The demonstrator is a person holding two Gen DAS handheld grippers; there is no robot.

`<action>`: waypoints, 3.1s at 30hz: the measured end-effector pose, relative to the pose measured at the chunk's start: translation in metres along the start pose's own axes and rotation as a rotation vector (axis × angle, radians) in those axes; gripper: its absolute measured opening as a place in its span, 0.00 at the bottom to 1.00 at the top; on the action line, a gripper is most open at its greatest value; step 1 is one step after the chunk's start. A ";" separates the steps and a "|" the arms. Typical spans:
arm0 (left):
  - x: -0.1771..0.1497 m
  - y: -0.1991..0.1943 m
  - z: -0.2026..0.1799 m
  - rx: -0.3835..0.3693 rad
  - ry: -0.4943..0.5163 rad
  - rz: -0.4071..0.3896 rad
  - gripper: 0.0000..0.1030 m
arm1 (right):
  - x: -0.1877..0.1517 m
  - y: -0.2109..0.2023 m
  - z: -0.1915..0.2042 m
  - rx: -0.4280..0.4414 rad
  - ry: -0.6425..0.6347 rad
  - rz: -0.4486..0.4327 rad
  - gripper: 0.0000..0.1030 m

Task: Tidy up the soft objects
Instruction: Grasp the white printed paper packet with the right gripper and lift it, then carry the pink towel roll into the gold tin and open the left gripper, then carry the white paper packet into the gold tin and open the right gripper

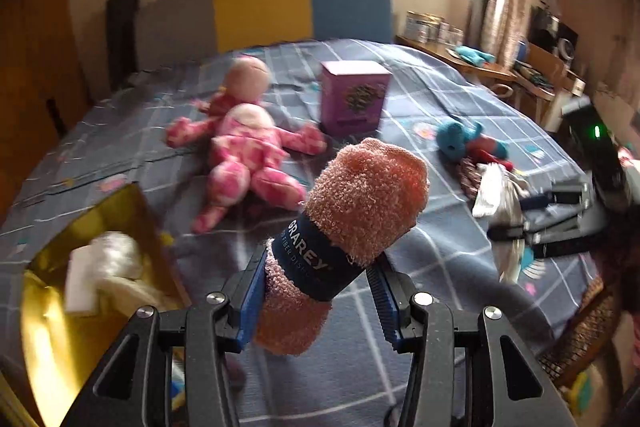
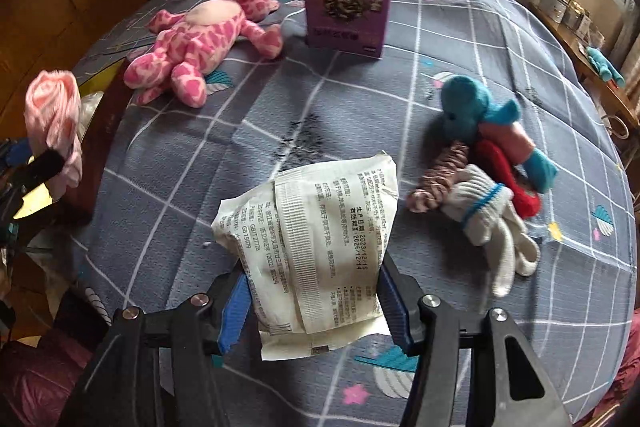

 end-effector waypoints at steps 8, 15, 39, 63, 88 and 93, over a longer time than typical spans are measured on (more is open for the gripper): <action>-0.010 -0.024 0.058 0.164 -0.101 -0.037 0.48 | 0.003 0.050 0.040 -0.006 -0.007 0.040 0.54; -0.024 -0.043 0.093 0.258 -0.160 -0.062 0.48 | 0.002 0.055 0.042 -0.027 0.006 0.029 0.54; -0.086 -0.031 0.206 0.190 -0.530 0.068 0.48 | 0.000 0.053 0.042 -0.059 0.043 0.004 0.54; -0.110 -0.007 0.240 0.176 -0.692 0.120 0.56 | -0.001 0.050 0.043 -0.078 0.048 -0.024 0.54; -0.098 -0.051 0.205 0.277 -0.521 0.015 0.64 | 0.048 -0.005 0.159 0.143 -0.125 -0.129 0.53; -0.102 -0.052 0.211 0.287 -0.540 0.011 0.64 | 0.066 -0.012 0.216 0.263 -0.223 -0.122 0.53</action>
Point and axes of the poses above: each gripper's, at about its wrist camera, not at the fingertips, and y roughly the way its jaws point, z to its left, x to its top, the point moved 5 cm from there along y, roughly the way its jaws point, and after that the axes turned 8 degrees about z, right-handed, at the moved point
